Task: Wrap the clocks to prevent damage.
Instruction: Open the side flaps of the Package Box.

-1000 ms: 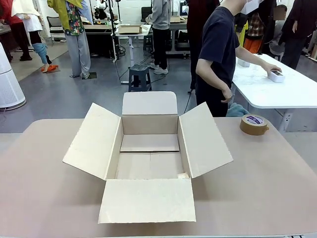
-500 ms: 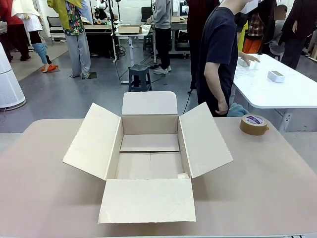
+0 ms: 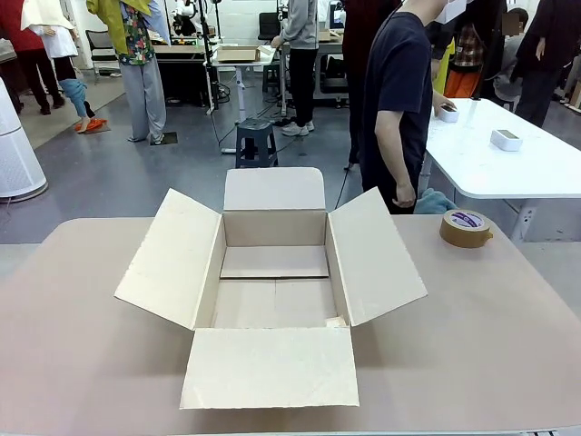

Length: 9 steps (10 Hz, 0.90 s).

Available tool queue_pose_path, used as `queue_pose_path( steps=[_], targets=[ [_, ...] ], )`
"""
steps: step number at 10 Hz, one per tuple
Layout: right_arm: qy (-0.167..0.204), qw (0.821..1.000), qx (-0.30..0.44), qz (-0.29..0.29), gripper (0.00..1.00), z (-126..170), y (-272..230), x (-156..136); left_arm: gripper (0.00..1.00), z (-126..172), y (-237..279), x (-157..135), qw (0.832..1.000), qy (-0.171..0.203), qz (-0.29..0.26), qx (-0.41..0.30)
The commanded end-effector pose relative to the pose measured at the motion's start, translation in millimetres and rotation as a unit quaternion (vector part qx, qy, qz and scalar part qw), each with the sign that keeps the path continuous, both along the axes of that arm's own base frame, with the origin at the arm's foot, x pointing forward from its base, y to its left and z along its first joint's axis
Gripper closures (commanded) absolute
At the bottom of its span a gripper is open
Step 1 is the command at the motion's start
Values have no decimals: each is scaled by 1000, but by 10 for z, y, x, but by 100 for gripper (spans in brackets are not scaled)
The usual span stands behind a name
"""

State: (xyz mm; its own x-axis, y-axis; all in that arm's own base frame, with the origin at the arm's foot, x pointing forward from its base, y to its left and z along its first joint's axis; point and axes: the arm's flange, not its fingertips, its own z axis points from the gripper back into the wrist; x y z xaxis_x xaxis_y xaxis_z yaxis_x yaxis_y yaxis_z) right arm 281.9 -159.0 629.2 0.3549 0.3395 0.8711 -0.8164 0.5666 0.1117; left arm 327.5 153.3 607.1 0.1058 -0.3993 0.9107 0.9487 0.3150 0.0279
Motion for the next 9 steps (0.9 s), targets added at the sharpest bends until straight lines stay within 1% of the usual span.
queue_pose_path(
  steps=[1, 9],
  targets=[
    [-8, 1000, 4, 7, 0, -28, 9, 14, 0, 13, 4, 11, 1000, -10, -4, -6],
    [-8, 1000, 4, 7, 0, -28, 9, 14, 0, 13, 4, 11, 1000, -10, -4, -6]
  ],
)
